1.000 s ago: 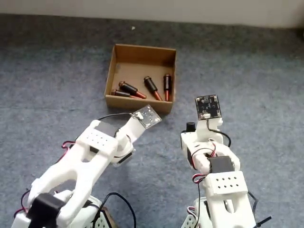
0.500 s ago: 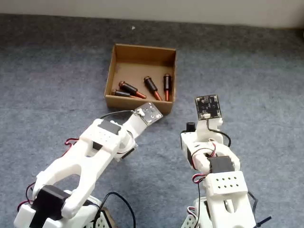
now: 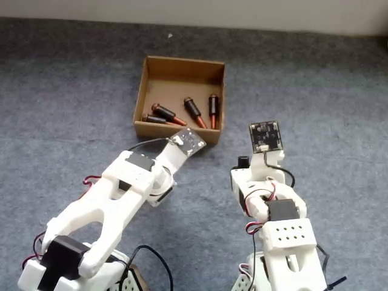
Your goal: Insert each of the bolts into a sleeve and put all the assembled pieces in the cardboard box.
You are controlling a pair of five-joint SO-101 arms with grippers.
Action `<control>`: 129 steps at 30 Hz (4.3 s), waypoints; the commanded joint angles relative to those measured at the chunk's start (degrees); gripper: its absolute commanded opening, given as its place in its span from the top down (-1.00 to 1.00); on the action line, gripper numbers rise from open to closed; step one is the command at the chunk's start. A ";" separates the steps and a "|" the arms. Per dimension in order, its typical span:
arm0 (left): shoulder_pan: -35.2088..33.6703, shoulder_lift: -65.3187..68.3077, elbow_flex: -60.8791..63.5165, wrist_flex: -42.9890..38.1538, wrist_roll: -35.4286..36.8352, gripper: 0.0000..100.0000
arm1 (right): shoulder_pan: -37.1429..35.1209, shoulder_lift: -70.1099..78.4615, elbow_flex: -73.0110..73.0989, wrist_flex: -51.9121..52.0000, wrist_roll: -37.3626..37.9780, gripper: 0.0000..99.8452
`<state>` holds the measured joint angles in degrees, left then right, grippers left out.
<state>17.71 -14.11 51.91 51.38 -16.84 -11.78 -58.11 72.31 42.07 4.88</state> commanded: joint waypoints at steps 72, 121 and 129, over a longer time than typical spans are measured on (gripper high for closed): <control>-21.41 2.42 -14.99 14.77 83.08 0.68 | 0.57 -1.63 1.54 -2.86 2.73 0.98; -6.46 2.86 -29.76 38.86 -34.99 0.62 | 0.66 -1.63 1.54 -2.86 4.92 0.98; -6.55 2.95 -26.24 38.33 -42.90 0.52 | 0.66 -1.63 1.54 -2.95 5.10 0.98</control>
<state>10.68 -10.95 24.92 89.98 -54.55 -11.78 -58.29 74.24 40.48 9.27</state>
